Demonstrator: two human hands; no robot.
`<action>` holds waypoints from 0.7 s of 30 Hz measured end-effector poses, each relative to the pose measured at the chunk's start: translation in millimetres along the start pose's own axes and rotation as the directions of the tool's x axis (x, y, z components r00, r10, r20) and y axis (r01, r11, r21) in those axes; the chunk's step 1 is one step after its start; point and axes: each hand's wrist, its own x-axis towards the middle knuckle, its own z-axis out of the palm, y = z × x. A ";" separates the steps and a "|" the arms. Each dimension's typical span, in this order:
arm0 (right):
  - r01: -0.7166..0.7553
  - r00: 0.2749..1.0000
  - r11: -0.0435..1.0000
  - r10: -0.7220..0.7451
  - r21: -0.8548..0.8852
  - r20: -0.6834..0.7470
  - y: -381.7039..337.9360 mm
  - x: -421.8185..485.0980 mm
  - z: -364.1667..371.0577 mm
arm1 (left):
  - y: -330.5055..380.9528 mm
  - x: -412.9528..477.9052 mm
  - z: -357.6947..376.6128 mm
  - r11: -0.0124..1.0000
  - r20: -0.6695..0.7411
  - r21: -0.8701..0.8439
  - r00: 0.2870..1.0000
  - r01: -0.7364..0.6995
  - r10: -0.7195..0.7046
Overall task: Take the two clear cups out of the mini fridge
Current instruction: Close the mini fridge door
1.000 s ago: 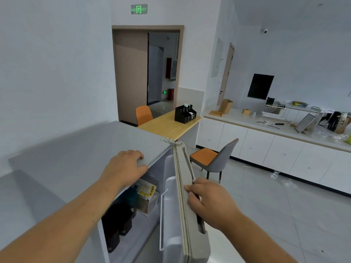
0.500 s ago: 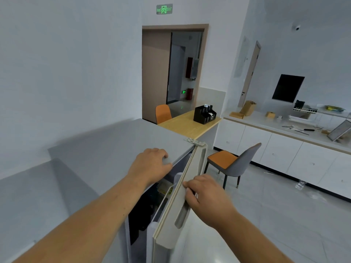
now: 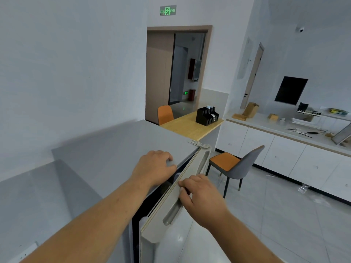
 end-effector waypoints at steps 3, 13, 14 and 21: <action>-0.002 1.000 1.000 0.002 -0.006 0.001 -3.2 4.2 4.0 | -0.8 0.3 1.2 1.000 0.000 -0.002 1.000 -0.005 0.005; -0.010 1.000 1.000 0.010 -0.006 0.018 -9.2 14.0 11.8 | -2.9 -0.6 0.8 0.999 -0.005 -0.039 1.000 -0.014 0.014; -0.010 1.000 1.000 0.010 -0.002 0.014 -9.3 14.6 12.7 | -2.9 -0.4 0.7 0.999 -0.007 -0.045 1.000 -0.011 0.011; -0.005 1.000 1.000 0.005 0.003 0.000 -10.4 18.8 17.7 | -3.8 0.7 0.3 0.998 -0.004 -0.068 1.000 -0.011 0.011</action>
